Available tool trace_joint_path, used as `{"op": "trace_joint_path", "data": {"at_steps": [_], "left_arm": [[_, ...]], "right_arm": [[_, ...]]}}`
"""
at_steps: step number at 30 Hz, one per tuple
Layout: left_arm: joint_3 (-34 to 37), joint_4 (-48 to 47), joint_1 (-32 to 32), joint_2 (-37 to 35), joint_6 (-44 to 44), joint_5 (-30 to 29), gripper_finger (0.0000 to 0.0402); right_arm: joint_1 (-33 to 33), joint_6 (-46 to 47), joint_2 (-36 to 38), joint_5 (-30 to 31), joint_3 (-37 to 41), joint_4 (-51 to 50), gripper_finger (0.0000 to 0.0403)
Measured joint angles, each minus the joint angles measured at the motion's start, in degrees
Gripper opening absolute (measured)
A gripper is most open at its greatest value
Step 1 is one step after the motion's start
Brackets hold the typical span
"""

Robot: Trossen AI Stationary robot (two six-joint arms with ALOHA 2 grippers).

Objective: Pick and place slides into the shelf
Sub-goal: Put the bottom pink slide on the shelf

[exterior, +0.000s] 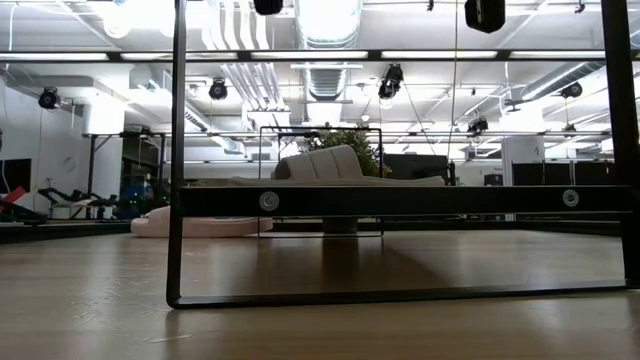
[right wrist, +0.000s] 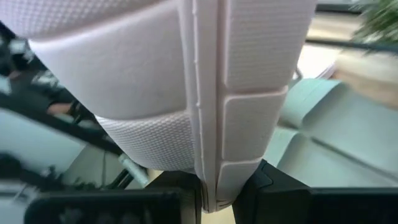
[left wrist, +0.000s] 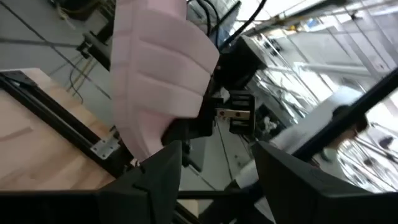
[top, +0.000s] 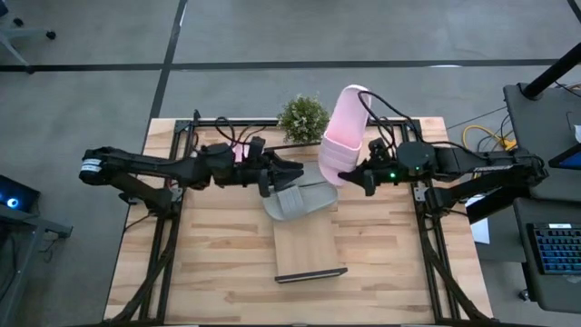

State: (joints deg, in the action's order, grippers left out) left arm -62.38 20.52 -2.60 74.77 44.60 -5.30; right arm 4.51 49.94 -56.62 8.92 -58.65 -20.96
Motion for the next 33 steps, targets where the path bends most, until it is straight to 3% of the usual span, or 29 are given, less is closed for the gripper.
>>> {"op": "trace_joint_path", "data": {"at_steps": [11, 33], "left_arm": [[-0.1, -12.7, 3.9, -4.9, 0.0, 5.2, 0.0188], [-0.7, -13.5, 9.4, -4.0, -3.6, 13.4, 0.0188]], "right_arm": [[1.2, 0.6, -0.2, -8.2, 0.0, -3.7, 0.0039], [5.8, -1.3, -0.5, -24.4, 0.3, -7.0, 0.0039]]}}
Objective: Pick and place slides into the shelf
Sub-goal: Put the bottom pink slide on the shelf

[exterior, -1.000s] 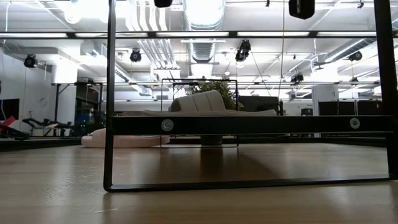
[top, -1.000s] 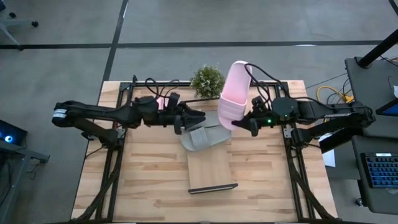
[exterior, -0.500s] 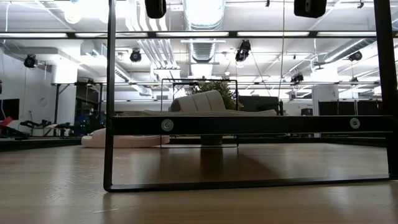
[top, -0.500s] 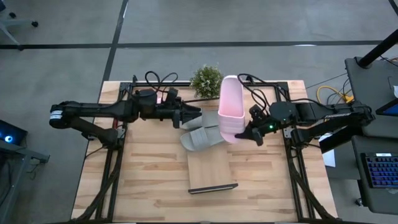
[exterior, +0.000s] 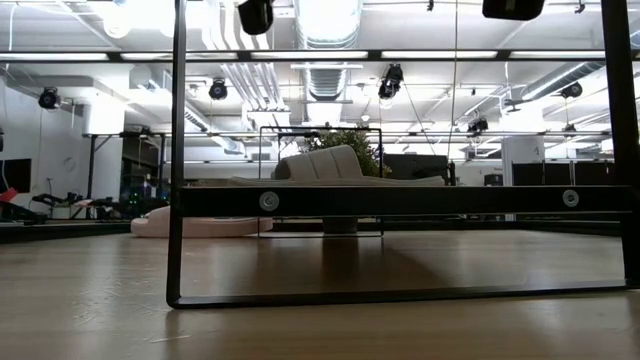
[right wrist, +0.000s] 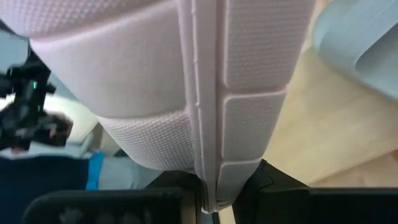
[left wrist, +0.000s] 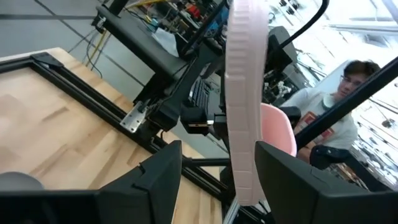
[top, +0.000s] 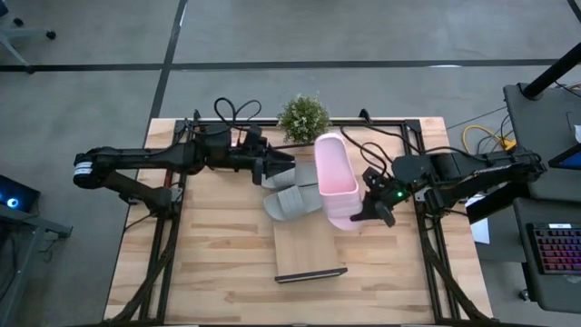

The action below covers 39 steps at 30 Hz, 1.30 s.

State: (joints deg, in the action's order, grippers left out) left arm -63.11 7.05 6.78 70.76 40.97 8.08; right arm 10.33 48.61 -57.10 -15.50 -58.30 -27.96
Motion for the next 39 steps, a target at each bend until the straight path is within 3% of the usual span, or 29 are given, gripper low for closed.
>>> {"op": "trace_joint_path", "data": {"at_steps": [5, 24, 39], "left_arm": [[0.0, 0.0, 0.2, -0.1, -0.7, 1.1, 0.0188], [-1.8, 2.4, 0.0, 0.6, 3.3, 5.2, 0.0188], [-2.8, 6.4, -1.6, 5.0, 4.2, 8.9, 0.0188]], "right_arm": [[1.2, -0.7, -0.3, -2.7, 0.0, -1.4, 0.0039], [3.1, -1.7, -6.6, -3.0, 0.3, 1.9, 0.0039], [3.3, -1.1, -8.7, -3.0, -0.2, 5.0, 0.0039]]}}
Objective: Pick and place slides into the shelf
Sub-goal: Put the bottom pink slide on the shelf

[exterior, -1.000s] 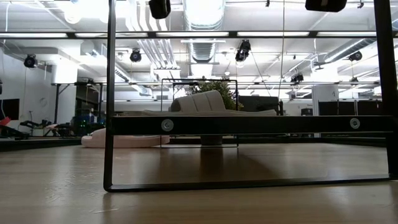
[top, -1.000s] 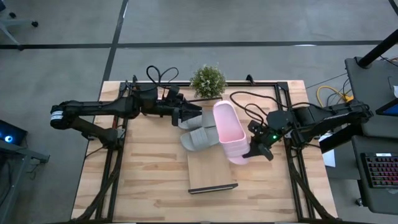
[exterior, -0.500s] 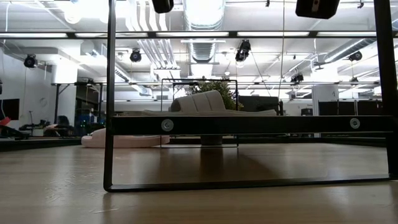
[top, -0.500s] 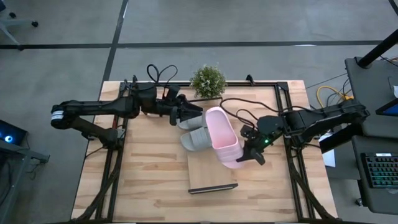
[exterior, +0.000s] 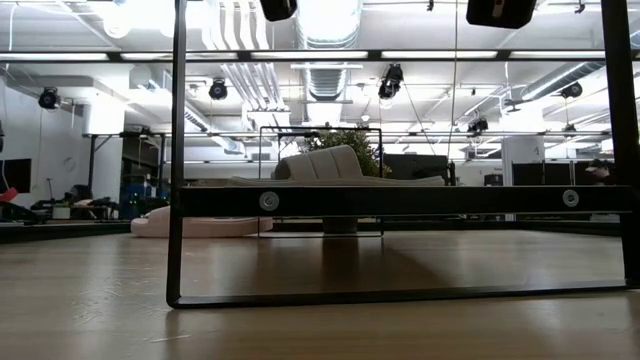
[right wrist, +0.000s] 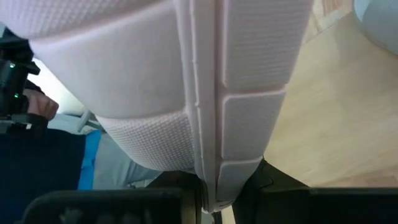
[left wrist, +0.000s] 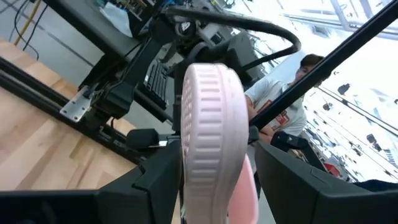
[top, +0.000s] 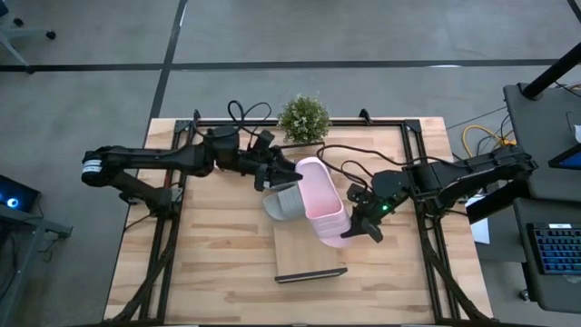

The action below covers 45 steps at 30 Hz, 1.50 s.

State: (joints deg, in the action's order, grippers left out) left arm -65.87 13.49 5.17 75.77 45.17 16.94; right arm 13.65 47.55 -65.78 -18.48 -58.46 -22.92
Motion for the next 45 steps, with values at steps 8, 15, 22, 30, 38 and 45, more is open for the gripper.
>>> {"op": "trace_joint_path", "data": {"at_steps": [8, 15, 22, 30, 38, 45], "left_arm": [[-0.2, -0.1, 0.0, 0.0, 0.3, 0.9, 0.0188], [-0.2, -0.1, 0.0, 0.8, 1.0, 1.7, 0.0188], [-0.2, 0.0, 0.0, 1.7, 1.5, 3.0, 0.0188], [-0.2, 1.6, 0.1, 1.9, 2.2, 3.7, 0.0188], [-0.2, 1.4, 0.1, 1.9, 2.4, 4.0, 0.0188], [-0.2, 1.5, 0.1, 1.9, 2.5, 4.3, 0.0188]], "right_arm": [[0.0, 0.6, 0.0, -2.3, 0.0, -0.1, 0.0039], [0.0, 0.9, 0.0, -4.7, 0.0, -0.2, 0.0039], [0.0, 1.0, 0.0, -6.0, 0.0, -0.2, 0.0039], [0.0, 1.9, 0.0, -7.6, 0.0, -0.2, 0.0039], [0.0, 2.0, -0.5, -8.9, 0.0, -0.1, 0.0039], [0.0, 2.2, -4.1, -10.5, -0.2, 4.0, 0.0039]]}}
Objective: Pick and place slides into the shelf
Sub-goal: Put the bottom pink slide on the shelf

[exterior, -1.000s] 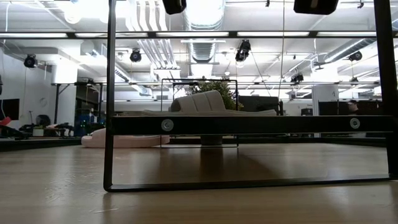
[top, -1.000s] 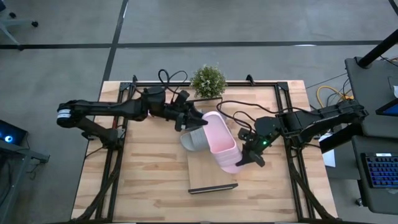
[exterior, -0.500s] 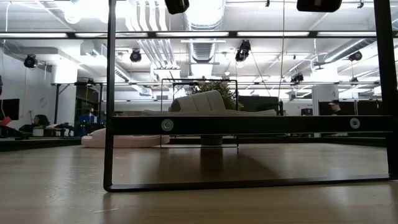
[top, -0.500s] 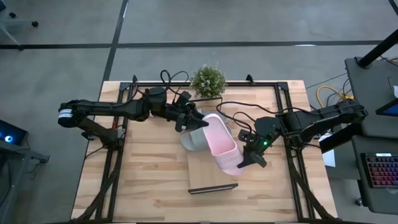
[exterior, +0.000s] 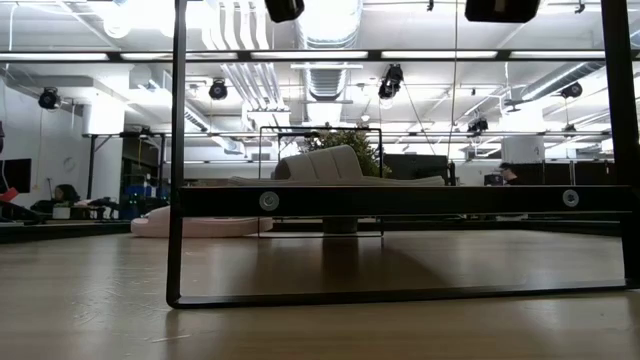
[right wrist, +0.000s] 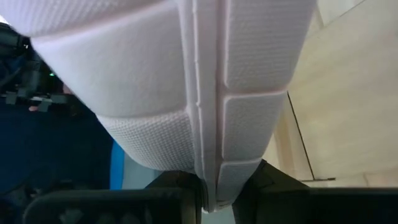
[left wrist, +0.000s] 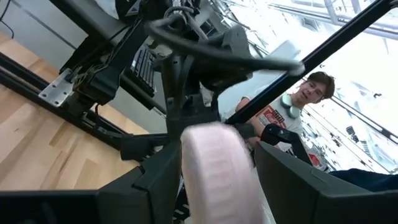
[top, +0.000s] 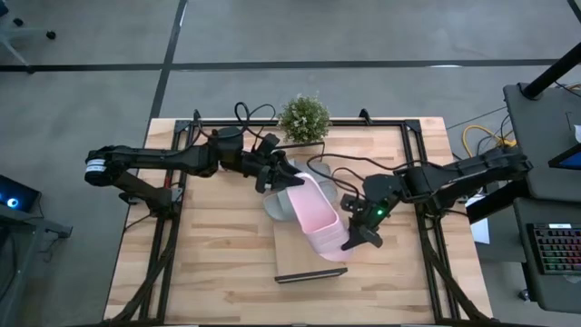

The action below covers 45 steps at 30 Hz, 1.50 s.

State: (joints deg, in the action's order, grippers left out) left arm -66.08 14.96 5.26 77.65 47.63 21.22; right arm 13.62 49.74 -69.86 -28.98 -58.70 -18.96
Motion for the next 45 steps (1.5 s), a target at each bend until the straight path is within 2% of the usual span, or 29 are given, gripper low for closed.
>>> {"op": "trace_joint_path", "data": {"at_steps": [8, 29, 33, 39, 45], "left_arm": [[0.0, -1.0, -0.1, 0.0, 0.1, 2.8, 0.0188], [0.0, -1.6, -0.1, 1.2, 2.3, 9.1, 0.0186], [0.0, -2.1, -0.1, 2.5, 3.1, 10.0, 0.0150], [0.0, -2.3, -0.1, 3.8, 3.0, 9.9, 0.0044], [0.0, -1.5, 0.0, 3.8, 2.6, 10.3, 0.0041]], "right_arm": [[0.0, -0.7, -3.4, -0.1, -2.6, -0.5, 0.0039], [-0.9, -0.3, -3.0, 0.1, -2.9, -0.5, 0.0039], [-1.1, -0.3, -3.0, 0.1, -2.9, -0.5, 0.0039], [-1.2, -0.3, -3.0, -0.1, -2.9, -0.6, 0.0039], [-1.2, -0.7, -3.0, -0.1, -2.9, -0.6, 0.0041]]}}
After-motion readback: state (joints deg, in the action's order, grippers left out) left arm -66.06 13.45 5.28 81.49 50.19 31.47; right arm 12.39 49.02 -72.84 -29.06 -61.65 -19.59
